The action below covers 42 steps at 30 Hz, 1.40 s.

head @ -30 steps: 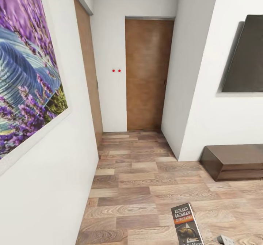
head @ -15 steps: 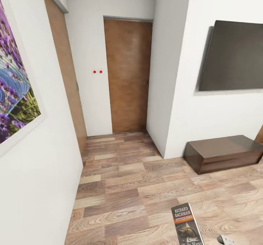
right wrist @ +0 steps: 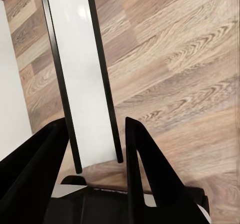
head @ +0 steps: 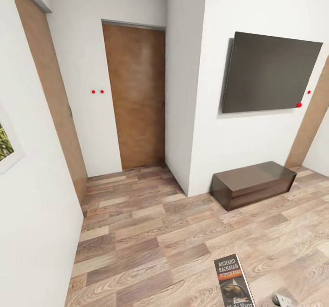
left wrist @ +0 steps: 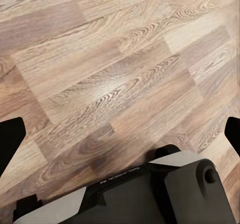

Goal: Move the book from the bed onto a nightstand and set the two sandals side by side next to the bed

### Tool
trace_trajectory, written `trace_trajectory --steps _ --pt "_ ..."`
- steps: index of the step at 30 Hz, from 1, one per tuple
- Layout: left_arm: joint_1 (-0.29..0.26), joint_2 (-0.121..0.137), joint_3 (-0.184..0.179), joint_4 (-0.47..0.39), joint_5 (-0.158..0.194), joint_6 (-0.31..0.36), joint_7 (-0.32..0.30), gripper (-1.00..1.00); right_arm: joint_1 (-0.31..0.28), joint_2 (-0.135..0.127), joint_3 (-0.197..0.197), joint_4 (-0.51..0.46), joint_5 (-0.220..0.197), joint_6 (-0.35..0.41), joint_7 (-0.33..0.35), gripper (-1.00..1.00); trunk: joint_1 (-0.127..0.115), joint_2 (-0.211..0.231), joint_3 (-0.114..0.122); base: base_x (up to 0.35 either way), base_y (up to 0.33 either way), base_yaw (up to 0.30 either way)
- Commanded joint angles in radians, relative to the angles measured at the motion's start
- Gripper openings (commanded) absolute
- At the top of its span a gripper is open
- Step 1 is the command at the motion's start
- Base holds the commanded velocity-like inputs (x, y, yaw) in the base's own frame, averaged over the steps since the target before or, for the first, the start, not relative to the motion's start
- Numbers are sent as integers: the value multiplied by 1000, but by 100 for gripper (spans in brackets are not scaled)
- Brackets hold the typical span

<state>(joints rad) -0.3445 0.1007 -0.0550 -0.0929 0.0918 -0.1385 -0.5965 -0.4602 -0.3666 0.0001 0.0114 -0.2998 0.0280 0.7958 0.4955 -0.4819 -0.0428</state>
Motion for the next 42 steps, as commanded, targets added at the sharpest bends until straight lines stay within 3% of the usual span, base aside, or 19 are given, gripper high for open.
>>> trace_trajectory --steps 1,17,42 --pt "-1 1 -6 1 9 -3 -4 100 -2 0 -5 1 -6 4 3 -100 1 -2 -2 0 0 -300" --pt "-1 1 -6 1 9 -3 -3 100 -2 0 -5 1 -7 7 4 -100 1 -2 7 6 0 -300" --pt "-1 1 -6 1 9 -3 -3 100 -2 0 -5 1 -8 7 5 -100 1 -2 22 185 0 -300"
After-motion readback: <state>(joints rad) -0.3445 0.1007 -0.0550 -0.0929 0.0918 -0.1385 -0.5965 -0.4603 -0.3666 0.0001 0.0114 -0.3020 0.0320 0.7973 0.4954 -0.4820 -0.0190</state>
